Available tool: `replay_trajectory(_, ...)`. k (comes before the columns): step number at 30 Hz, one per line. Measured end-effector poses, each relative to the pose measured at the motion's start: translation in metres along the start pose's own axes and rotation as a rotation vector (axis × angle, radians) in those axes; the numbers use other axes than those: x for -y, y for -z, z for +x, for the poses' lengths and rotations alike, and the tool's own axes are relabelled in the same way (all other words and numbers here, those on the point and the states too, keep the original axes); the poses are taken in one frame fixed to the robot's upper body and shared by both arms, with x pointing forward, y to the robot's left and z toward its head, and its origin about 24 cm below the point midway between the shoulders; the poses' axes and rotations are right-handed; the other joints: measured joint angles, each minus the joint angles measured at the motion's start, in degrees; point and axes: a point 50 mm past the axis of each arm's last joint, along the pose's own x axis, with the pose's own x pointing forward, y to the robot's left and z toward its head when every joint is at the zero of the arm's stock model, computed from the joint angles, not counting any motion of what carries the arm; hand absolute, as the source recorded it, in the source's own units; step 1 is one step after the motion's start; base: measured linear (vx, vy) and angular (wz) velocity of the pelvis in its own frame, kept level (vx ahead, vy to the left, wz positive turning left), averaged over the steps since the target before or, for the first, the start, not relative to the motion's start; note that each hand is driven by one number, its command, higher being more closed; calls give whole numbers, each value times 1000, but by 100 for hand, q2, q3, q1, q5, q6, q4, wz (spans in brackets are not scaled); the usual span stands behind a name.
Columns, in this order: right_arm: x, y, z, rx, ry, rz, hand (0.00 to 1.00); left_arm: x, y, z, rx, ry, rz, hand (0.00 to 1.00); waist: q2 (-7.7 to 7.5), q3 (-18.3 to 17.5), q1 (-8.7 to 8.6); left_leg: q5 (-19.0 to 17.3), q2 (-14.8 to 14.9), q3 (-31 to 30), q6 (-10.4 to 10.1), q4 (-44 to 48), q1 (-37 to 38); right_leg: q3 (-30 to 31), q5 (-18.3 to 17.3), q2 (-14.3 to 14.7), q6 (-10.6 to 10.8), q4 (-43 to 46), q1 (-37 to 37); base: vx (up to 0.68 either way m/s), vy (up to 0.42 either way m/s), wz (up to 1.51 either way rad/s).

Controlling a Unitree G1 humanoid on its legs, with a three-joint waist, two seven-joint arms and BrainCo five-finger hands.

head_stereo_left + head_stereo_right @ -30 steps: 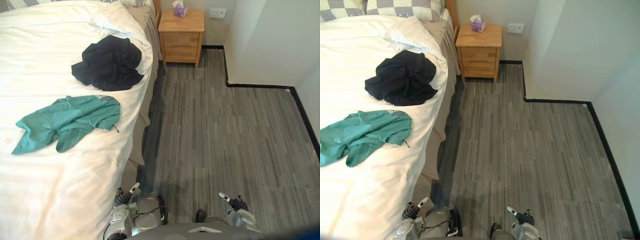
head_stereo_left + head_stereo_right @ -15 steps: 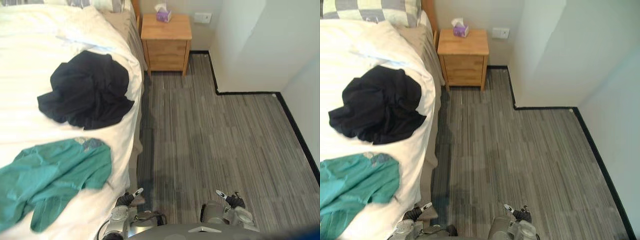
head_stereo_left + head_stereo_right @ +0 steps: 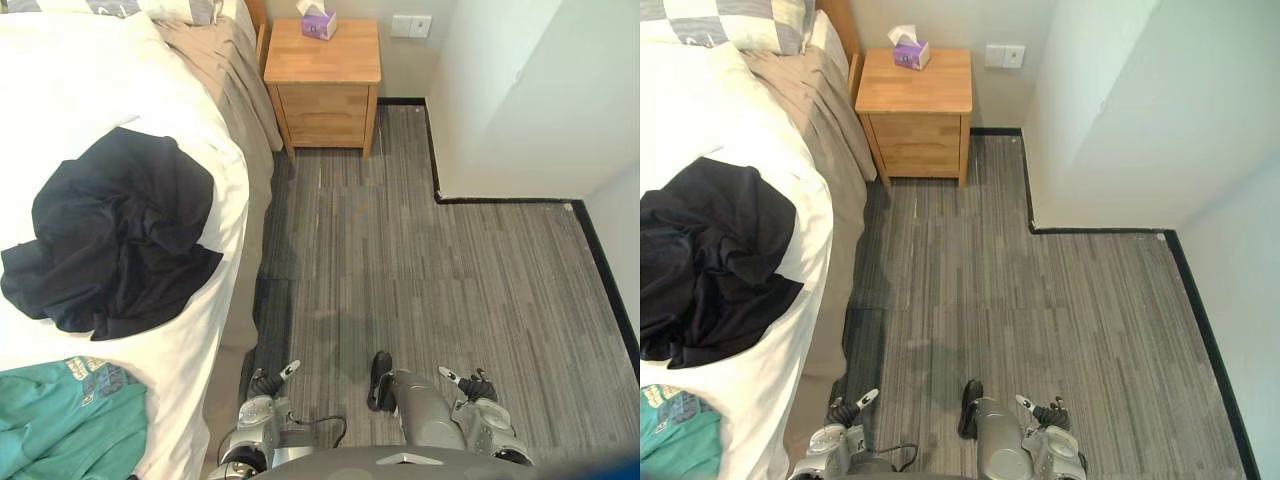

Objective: Tidy the bed and pick cloth on bed and put in laundry

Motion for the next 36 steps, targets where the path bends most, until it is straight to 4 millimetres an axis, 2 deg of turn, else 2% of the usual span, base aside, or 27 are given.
replay_trajectory(1, 2, 2, -1, 1, 4, -19, 0, -3, 0, -1, 6, -13, -32, 0, 75, -9, 23, 324, 232, -262, -25, 1396, -617, -40, -1, 180, -7, -283, 330, 245, -155, 11)
replay_trajectory(2, 4, 3, -1, 0, 7, -32, 0, -5, 1, -1, 4, -19, -40, 0, 117, -22, 59, 499, 358, -308, -61, 1942, -855, -20, -21, 274, -39, -385, 478, 262, -90, -16)
replay_trajectory(3, 5, 4, -1, -2, 6, -41, 0, -10, 4, -2, 3, -30, -41, 0, 157, -30, 130, 426, 539, -285, -73, 2663, -1202, 18, -88, 376, -144, -519, 737, 232, -55, -23)
replay_trajectory(5, 5, 8, -3, -12, 6, -45, 0, -14, 4, -2, 8, -39, -39, 0, 115, -24, 174, 171, 547, -73, -68, 2935, -1561, 129, -137, 377, -191, -724, 1095, 298, -59, -21)
replay_trajectory(7, 8, 11, -3, -22, 13, -45, 0, -13, 3, -2, 11, -36, -51, 0, 89, -28, 311, -77, 511, 211, -77, 2637, -1804, 282, -114, 329, -78, -913, 1320, 294, -7, -41)
replay_trajectory(9, 8, 11, -3, -29, 17, -39, 0, -10, 2, -2, 15, -27, -49, 0, 73, -52, 357, -296, 206, 391, -79, 1569, -1966, 438, -106, 124, -46, -1014, 1531, 361, 133, -45)
replay_trajectory(11, 6, 12, -3, -33, 12, -43, 0, -10, 2, -2, 16, -27, -48, 0, 9, -57, 416, -285, -171, 412, -71, 470, -1980, 598, -142, -105, 44, -1122, 1682, 358, 193, -41)
replay_trajectory(13, 6, 14, -4, -39, 11, -60, 0, -8, 2, -2, 16, -20, -37, 0, 19, -95, 442, 125, -437, 415, -13, -736, -1968, 664, -234, -274, 265, -1228, 1849, 373, 253, -25)
replay_trajectory(14, 7, 15, -4, -41, 14, -72, 0, -8, 4, -2, 10, -17, -29, 0, 56, -123, 449, 718, -515, 472, 311, -1253, -1930, 708, -339, -340, 436, -1274, 1991, 493, 327, -11)
replay_trajectory(15, 3, 20, -5, -59, 3, -75, 0, -13, 2, -1, 14, -27, -18, 0, -146, -235, 480, 716, -732, 691, 421, -1517, -1696, 800, -323, -520, 555, -1349, 2044, 431, 259, -9)
replay_trajectory(17, -9, 24, -8, -69, -29, -76, 0, -18, 0, 0, 22, -27, 22, 0, -321, -355, 496, 595, -863, 774, 588, -1544, -1661, 855, -75, -632, 575, -1478, 2073, 449, 238, -6)
replay_trajectory(18, -14, 25, -9, -75, -41, -70, 0, -21, 0, 1, 17, -31, 37, 0, -407, -415, 495, 533, -914, 938, 690, -1506, -1590, 965, 63, -725, 685, -1476, 2128, 434, 225, -7)
replay_trajectory(20, -13, 29, -10, -88, -42, -69, 0, -24, 3, 1, 4, -35, 43, 0, -463, -478, 497, 461, -999, 1043, 796, -1487, -1409, 1066, 150, -817, 727, -1267, 2173, 293, 154, -13)
replay_trajectory(21, -10, 29, -9, -90, -37, -79, 0, -23, 7, 0, -14, -29, 52, 0, -408, -509, 483, 373, -1065, 1049, 815, -1594, -1151, 1158, 149, -864, 730, -758, 2089, 294, 203, -27)
replay_trajectory(22, -3, 27, -7, -82, -26, -100, 0, -21, 15, -2, -38, -12, 76, 0, -242, -590, 447, 157, -1048, 992, 781, -1836, -860, 1269, 95, -850, 930, 245, 1700, 348, 231, -24)
replay_trajectory(23, 2, 26, -6, -79, -19, -111, 0, -21, 18, -3, -45, -4, 89, 0, -176, -623, 411, -5, -1030, 932, 763, -1949, -731, 1280, 111, -884, 1229, 909, 1436, 270, 176, 6)
replay_trajectory(24, 6, 26, -6, -79, -11, -120, 0, -22, 19, -3, -49, 5, 131, 0, -220, -601, 295, -118, -1177, 771, 814, -2004, -507, 1432, 362, -1075, 1631, 2246, 904, 281, 105, 57)
replay_trajectory(25, 9, 26, -7, -73, 1, -94, 0, -25, 20, -3, -56, 5, 161, 0, -237, -581, 139, -240, -1287, 622, 836, -1983, -312, 1558, 444, -1226, 1569, 3375, 472, 303, 84, 76)
replay_trajectory(27, 14, 24, -6, -63, 10, -98, 0, -27, 23, -3, -69, 3, 174, 0, -273, -569, 77, -318, -1343, 420, 853, -1994, 78, 1498, 28, -1270, 1235, 4250, 52, 341, 27, 71)
replay_trajectory(28, 14, 24, -6, -62, 13, -96, 0, -26, 23, -3, -69, 5, 173, 0, -266, -565, 77, -319, -1328, 342, 856, -2016, 186, 1443, -160, -1247, 1122, 4321, -68, 387, -35, 76)
replay_trajectory(30, 17, 19, -5, -44, 26, -43, 0, -20, 22, -3, -67, 18, 165, 0, -154, -501, 34, -316, -1098, 85, 851, -2026, 473, 1228, -589, -979, 825, 3681, -404, 367, -129, 77)
replay_trajectory(31, 17, 18, -5, -38, 29, -34, 0, -20, 23, -3, -69, 18, 160, 0, -129, -493, 23, -315, -1036, 50, 845, -2011, 512, 1221, -641, -900, 796, 3423, -464, 363, -206, 70)
replay_trajectory(32, 17, 16, -5, -31, 30, -18, 0, -19, 25, -4, -74, 15, 144, 0, -80, -472, 10, -333, -875, 25, 793, -1979, 597, 1232, -635, -736, 773, 2620, -584, 366, -261, 62)
replay_trajectory(33, 17, 15, -5, -31, 30, -5, 0, -20, 26, -4, -79, 9, 126, 0, -68, -468, 8, -411, -747, -17, 657, -1982, 672, 1248, -491, -646, 775, 1694, -669, 463, -363, 65)
replay_trajectory(34, 15, 18, -5, -39, 27, 0, 0, -22, 26, -4, -75, 2, 125, 0, -143, -487, 11, -512, -730, -73, 485, -1992, 730, 1273, -101, -663, 727, 806, -673, 491, -397, 45)
replay_trajectory(35, 18, 11, -3, -24, 32, 5, 0, -19, 32, -6, -100, 5, 104, 0, 96, -471, 44, -623, -482, -75, 238, -2046, 862, 1053, 455, -453, 509, 652, -506, 484, -373, 23)
replay_trajectory(36, 18, 8, -2, -18, 34, 5, 0, -14, 33, -7, -102, 18, 92, 0, 150, -491, 53, -531, -425, -36, 180, -2067, 825, 1030, 408, -403, 446, 650, -519, 395, -286, 9)
